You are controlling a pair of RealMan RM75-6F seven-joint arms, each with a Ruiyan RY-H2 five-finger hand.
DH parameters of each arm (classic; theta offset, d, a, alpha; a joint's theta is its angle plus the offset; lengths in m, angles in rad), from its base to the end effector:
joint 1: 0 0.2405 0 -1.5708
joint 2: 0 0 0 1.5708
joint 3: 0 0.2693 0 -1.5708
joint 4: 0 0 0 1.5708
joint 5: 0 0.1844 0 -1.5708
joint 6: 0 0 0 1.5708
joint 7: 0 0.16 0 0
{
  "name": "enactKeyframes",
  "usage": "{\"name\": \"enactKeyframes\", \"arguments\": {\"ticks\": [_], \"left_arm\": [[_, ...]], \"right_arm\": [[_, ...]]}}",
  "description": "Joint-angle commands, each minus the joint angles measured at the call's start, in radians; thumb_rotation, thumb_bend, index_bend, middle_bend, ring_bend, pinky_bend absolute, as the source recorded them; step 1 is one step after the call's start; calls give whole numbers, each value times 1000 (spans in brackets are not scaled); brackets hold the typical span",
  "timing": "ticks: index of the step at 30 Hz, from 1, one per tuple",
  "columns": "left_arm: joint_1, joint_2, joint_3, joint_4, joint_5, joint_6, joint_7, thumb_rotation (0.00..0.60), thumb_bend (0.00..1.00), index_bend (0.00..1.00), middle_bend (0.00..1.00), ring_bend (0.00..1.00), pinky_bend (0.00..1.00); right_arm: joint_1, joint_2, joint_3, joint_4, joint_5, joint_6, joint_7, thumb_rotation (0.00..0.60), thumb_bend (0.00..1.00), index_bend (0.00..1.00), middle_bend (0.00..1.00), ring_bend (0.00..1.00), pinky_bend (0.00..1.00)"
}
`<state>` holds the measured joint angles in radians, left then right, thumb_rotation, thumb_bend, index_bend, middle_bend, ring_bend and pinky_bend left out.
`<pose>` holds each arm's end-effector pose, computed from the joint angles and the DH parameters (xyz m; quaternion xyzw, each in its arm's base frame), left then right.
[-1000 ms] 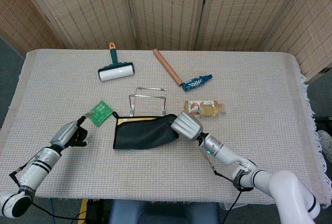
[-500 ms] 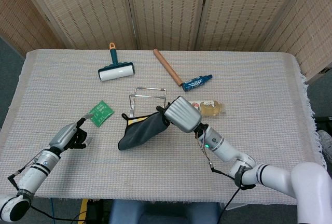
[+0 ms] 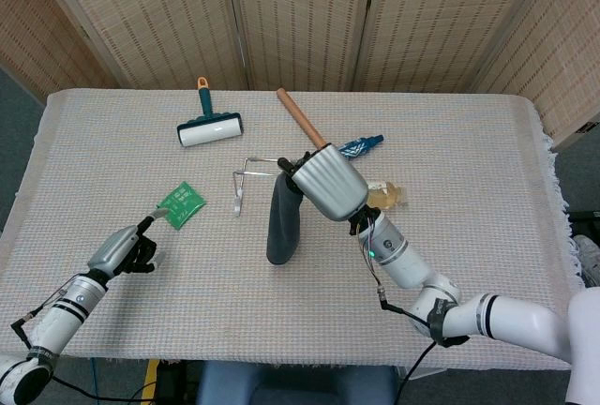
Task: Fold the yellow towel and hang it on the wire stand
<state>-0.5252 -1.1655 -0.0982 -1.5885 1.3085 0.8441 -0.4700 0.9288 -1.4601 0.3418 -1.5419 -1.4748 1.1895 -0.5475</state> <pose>-0.2578 0.3152 0.1010 -0.6011 -0.6129 -0.3843 0.3396 -0.0079 -0.3795 0.0939 0.7159 -0.0333 0.5339 0.4488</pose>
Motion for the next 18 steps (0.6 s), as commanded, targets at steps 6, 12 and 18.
{"name": "enactKeyframes", "arguments": {"ticks": [6, 12, 18], "left_arm": [[3, 7, 9, -1, 13, -3, -13, 600, 478, 0, 867, 793, 841], [5, 12, 15, -1, 18, -6, -20, 600, 478, 0, 867, 793, 841], [8, 13, 21, 1, 20, -8, -25, 600, 478, 0, 866, 793, 841]], "right_arm": [[54, -48, 28, 51, 128, -79, -130, 600, 651, 674, 921, 1000, 1000], [123, -116, 59, 145, 199, -117, -202, 600, 651, 674, 921, 1000, 1000], [204, -185, 76, 285, 238, -159, -236, 600, 651, 674, 920, 1000, 1000]]}}
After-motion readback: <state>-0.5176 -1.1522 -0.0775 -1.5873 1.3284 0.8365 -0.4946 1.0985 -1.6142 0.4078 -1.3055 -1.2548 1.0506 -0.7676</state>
